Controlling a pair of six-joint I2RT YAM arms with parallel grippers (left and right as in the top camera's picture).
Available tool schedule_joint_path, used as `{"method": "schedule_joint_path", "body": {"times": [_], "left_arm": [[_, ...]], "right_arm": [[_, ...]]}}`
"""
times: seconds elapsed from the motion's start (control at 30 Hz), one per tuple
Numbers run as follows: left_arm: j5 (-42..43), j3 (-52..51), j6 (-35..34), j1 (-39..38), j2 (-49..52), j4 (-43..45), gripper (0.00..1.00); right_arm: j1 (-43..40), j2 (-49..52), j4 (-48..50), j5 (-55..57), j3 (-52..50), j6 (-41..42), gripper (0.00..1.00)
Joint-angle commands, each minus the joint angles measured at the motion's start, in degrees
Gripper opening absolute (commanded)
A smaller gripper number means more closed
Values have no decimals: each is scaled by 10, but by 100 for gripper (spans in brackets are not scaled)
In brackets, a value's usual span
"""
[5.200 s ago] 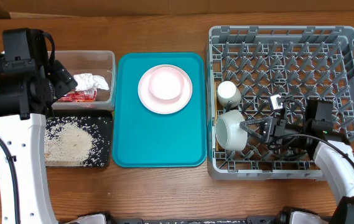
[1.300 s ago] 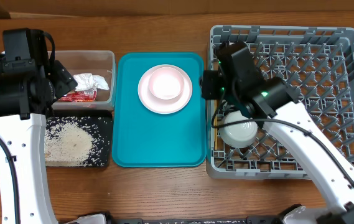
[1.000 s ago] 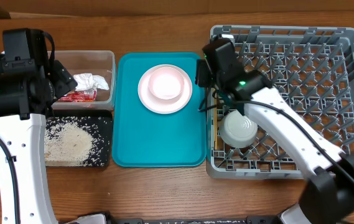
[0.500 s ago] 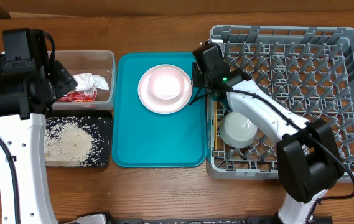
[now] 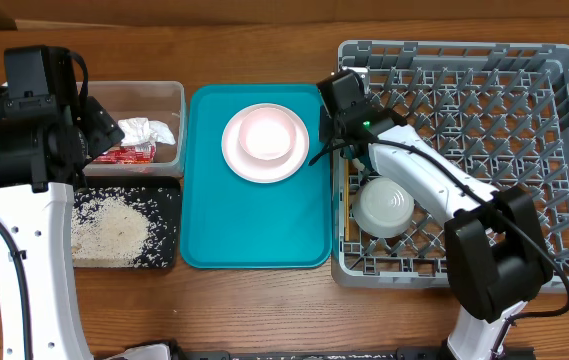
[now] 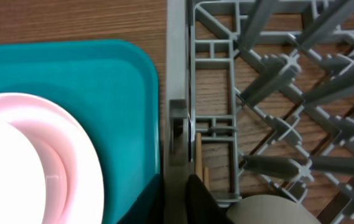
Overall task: Sort waste into correct bins and load items into the dishwasher
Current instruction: 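Move the right gripper left over the pink bowl on the white plate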
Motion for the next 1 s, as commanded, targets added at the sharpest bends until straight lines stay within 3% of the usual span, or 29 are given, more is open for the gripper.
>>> {"method": "schedule_joint_path", "body": {"times": [0.0, 0.17, 0.63, 0.67, 0.77, 0.97], "left_arm": [[1, 9, 5, -1, 0, 0, 100], [1, 9, 5, -1, 0, 0, 100], [1, 9, 5, -1, 0, 0, 100], [1, 9, 5, -1, 0, 0, 100], [1, 9, 5, -1, 0, 0, 100], [1, 9, 5, -1, 0, 0, 100]], "right_arm": [[2, 1, -7, -3, -1, 1, 11], [3, 0, -12, -5, -1, 1, 6], [3, -23, -35, -7, 1, 1, 5], [3, -23, -35, -7, 1, 1, 9], [3, -23, -25, -7, 1, -1, 33], [1, -32, -15, -7, 38, -49, 54]]}}
